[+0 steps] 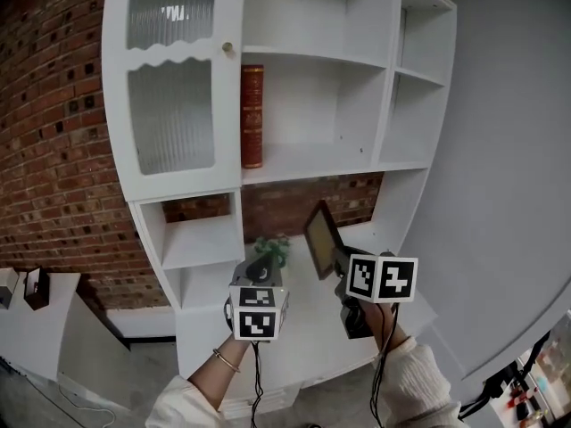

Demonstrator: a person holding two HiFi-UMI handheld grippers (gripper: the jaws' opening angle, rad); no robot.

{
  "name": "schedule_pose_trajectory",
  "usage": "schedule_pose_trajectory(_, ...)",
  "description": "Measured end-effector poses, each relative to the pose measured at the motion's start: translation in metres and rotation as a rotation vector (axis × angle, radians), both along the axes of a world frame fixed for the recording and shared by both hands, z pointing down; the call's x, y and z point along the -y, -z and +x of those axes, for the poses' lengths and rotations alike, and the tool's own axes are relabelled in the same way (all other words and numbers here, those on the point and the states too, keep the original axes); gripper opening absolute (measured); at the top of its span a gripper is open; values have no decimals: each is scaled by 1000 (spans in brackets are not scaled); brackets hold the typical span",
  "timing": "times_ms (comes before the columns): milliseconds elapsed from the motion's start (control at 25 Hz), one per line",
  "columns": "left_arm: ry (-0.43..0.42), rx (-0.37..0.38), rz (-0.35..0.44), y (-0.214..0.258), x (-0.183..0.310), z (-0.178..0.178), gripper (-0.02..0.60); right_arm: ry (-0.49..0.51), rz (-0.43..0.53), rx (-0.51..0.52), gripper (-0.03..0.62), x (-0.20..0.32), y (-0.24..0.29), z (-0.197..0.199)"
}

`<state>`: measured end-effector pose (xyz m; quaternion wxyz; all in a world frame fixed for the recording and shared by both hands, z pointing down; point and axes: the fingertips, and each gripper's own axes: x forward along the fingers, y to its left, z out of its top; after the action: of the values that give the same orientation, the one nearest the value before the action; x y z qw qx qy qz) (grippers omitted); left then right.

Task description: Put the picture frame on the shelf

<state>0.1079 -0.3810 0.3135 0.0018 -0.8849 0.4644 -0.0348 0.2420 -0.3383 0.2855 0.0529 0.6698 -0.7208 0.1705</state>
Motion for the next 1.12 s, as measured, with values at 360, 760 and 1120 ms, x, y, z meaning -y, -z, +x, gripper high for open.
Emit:
schedule_pose_trajectory(360,51,-32,94,75,41,29,-2,4,83,-88,77,53,105,43)
schedule_pose_trajectory(760,134,-25,109,96,88,51,-2,87,169,65,77,120,153,61)
schedule_pose_trajectory(1120,205,-45,90,80,121,77,-2,116,221,110,77,166,151,80)
